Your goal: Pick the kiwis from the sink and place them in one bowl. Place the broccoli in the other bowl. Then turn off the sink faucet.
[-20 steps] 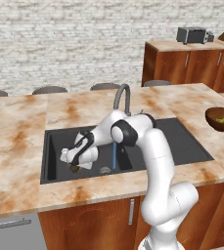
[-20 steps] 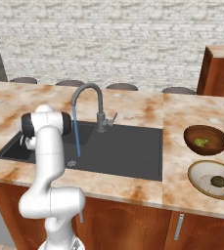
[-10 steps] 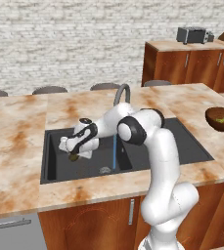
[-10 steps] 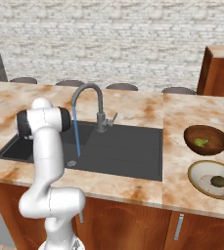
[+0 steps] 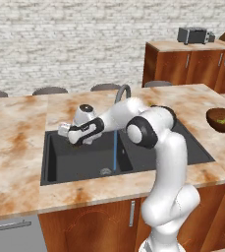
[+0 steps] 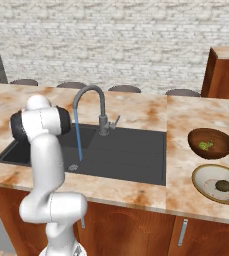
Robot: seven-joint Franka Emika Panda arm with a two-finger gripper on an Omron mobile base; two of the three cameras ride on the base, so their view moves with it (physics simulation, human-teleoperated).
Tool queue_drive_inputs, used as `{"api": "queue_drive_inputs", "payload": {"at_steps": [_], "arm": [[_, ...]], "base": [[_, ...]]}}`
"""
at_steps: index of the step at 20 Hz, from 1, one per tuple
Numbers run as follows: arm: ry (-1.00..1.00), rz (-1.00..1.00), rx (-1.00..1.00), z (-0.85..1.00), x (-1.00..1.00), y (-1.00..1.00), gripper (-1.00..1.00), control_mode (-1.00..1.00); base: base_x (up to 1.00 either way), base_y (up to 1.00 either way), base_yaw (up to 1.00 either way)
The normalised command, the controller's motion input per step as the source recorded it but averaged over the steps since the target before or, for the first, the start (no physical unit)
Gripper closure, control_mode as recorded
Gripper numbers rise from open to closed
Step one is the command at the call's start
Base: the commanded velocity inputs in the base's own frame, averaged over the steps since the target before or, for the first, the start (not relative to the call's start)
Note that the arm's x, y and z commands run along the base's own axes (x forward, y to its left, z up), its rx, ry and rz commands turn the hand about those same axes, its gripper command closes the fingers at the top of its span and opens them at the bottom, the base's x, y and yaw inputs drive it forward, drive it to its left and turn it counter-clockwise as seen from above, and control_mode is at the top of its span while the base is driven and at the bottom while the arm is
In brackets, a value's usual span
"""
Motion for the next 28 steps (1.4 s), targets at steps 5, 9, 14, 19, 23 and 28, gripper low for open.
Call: {"api": "queue_drive_inputs", "payload": {"at_steps": [5, 9, 14, 19, 23, 28], "arm": [[-0.41, 0.0, -0.06, 0.6, -0.45, 0.0, 1.0, -1.0], [-0.44, 0.0, -0.05, 0.59, -0.62, 0.0, 1.0, -1.0], [-0.11, 0.0, 0.0, 0.92, -0.35, 0.0, 1.0, -1.0], [0.27, 0.0, 0.0, 0.87, -0.3, 0.0, 1.0, -1.0], [0.31, 0.0, 0.0, 1.0, -0.19, 0.0, 1.0, -1.0], [0.27, -0.04, -0.01, 1.0, 0.0, -0.03, 1.0, -1.0]], "base": [[0.0, 0.0, 0.0], [0.0, 0.0, 0.0], [0.0, 0.0, 0.0], [0.0, 0.0, 0.0], [0.0, 0.0, 0.0], [0.0, 0.0, 0.0]]}}
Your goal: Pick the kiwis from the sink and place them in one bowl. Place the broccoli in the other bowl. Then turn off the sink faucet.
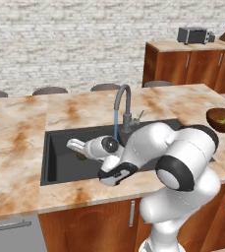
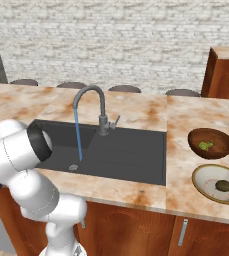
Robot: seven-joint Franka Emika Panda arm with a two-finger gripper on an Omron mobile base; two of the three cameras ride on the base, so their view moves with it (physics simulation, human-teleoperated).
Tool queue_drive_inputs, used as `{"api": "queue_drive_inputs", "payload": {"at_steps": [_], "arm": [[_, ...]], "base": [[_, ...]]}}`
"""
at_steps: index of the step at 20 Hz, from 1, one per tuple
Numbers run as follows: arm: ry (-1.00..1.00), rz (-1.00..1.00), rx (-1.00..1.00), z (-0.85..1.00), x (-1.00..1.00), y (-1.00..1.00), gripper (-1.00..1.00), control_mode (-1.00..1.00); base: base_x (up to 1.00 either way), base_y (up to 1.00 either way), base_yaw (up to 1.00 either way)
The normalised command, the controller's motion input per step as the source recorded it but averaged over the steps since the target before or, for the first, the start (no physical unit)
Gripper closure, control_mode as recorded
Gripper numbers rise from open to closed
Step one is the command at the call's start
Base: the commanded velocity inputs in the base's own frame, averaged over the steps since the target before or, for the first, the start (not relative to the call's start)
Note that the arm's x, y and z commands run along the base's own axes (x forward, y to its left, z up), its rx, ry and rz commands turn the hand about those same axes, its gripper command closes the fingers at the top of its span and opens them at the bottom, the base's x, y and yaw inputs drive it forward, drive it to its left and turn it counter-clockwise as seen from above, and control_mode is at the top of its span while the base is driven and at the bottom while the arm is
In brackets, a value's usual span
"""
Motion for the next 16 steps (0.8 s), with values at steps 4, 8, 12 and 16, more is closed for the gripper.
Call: {"api": "queue_drive_inputs", "payload": {"at_steps": [4, 8, 12, 16], "arm": [[0.35, -0.11, -0.06, 1.0, 0.0, -0.14, 1.0, -1.0], [0.36, -0.11, -0.09, 1.0, 0.0, -0.2, 1.0, -1.0], [0.32, -0.16, -0.07, 1.0, 0.0, -0.21, 1.0, -1.0], [0.32, -0.23, -0.03, 1.0, -0.19, -0.24, 1.0, -1.0]], "base": [[0.0, 0.0, 0.0], [0.0, 0.0, 0.0], [0.0, 0.0, 0.0], [0.0, 0.0, 0.0]]}}
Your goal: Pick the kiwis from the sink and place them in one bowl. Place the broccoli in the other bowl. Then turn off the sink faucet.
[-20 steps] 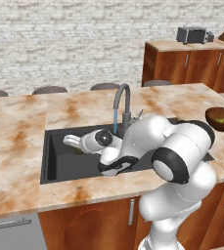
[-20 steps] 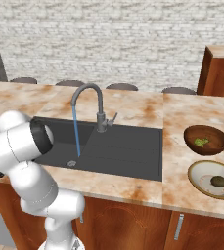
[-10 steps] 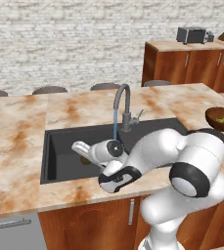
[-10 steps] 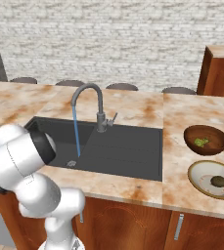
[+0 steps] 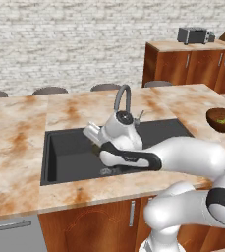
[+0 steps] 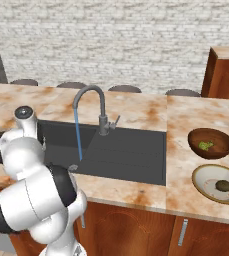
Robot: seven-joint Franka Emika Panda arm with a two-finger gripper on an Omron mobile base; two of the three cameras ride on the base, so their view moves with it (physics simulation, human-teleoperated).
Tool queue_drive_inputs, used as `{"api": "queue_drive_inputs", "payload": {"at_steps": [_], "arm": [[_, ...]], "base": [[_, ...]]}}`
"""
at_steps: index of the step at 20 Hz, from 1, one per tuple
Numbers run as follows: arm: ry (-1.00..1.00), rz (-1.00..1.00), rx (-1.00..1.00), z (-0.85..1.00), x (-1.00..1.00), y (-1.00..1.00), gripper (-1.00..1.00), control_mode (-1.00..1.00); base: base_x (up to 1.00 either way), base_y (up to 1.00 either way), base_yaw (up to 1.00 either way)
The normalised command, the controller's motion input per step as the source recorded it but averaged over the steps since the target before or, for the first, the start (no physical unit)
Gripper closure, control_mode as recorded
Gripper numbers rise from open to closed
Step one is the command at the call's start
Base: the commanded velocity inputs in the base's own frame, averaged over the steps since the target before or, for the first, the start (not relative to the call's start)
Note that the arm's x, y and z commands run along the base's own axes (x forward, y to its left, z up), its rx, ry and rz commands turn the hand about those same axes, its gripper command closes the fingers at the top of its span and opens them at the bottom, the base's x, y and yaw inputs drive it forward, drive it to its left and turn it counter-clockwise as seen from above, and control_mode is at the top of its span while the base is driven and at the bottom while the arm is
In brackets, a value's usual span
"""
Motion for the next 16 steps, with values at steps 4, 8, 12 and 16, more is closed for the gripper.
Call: {"api": "queue_drive_inputs", "payload": {"at_steps": [4, 8, 12, 16], "arm": [[0.24, -0.18, -0.03, 1.0, -0.46, -0.23, 1.0, -1.0], [0.01, -0.03, -0.04, 0.37, -0.36, -0.33, 1.0, -1.0], [0.0, 0.0, 0.0, 0.0, -0.2, -0.63, 1.0, -1.0], [0.0, 0.0, 0.0, 0.0, -0.21, -0.93, 1.0, -1.0]], "base": [[0.0, 0.0, 0.0], [0.0, 0.0, 0.0], [0.0, 0.0, 0.0], [0.0, 0.0, 0.0]]}}
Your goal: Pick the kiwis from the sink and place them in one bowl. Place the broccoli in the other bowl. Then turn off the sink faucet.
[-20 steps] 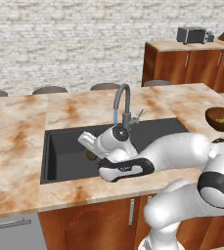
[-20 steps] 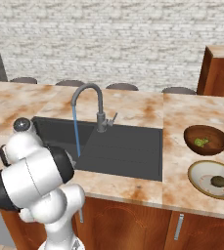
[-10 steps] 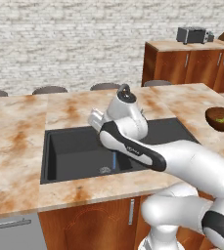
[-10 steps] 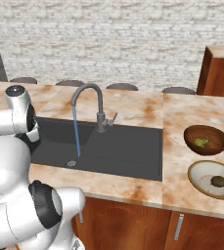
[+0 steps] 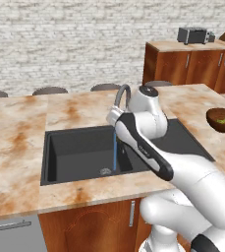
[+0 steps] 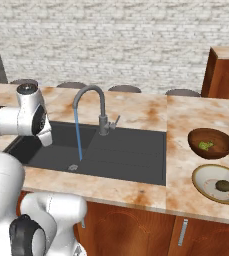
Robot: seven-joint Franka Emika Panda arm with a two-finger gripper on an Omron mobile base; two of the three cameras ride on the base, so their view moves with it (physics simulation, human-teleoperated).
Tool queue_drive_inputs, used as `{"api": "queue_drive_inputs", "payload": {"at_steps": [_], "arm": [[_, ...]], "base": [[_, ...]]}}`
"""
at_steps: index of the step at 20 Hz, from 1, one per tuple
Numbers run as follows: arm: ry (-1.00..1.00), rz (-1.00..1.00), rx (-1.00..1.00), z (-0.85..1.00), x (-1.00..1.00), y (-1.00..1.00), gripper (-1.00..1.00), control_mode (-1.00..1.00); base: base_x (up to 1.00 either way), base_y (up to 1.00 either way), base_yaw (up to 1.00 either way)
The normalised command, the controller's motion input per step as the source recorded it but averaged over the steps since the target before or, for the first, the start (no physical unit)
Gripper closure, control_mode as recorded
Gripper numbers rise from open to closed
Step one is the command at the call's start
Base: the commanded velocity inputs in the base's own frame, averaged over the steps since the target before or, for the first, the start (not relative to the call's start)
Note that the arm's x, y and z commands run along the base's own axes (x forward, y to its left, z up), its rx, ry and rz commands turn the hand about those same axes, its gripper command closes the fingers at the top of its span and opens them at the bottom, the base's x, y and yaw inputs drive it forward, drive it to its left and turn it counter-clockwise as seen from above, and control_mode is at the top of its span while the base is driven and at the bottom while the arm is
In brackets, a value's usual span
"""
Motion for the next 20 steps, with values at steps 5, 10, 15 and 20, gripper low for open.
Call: {"api": "queue_drive_inputs", "payload": {"at_steps": [5, 10, 15, 20], "arm": [[0.0, 0.0, 0.0, -0.01, -0.18, -1.0, 1.0, -1.0], [-0.01, 0.0, 0.0, -0.05, 0.0, -1.0, 1.0, -1.0], [0.0, 0.0, 0.0, 0.0, 0.0, -1.0, 1.0, -1.0], [0.0, 0.0, 0.03, 0.0, 0.0, -0.99, 1.0, -1.0]], "base": [[0.0, 0.0, 0.0], [0.0, 0.0, 0.0], [0.0, 0.0, 0.0], [0.0, 0.0, 0.0]]}}
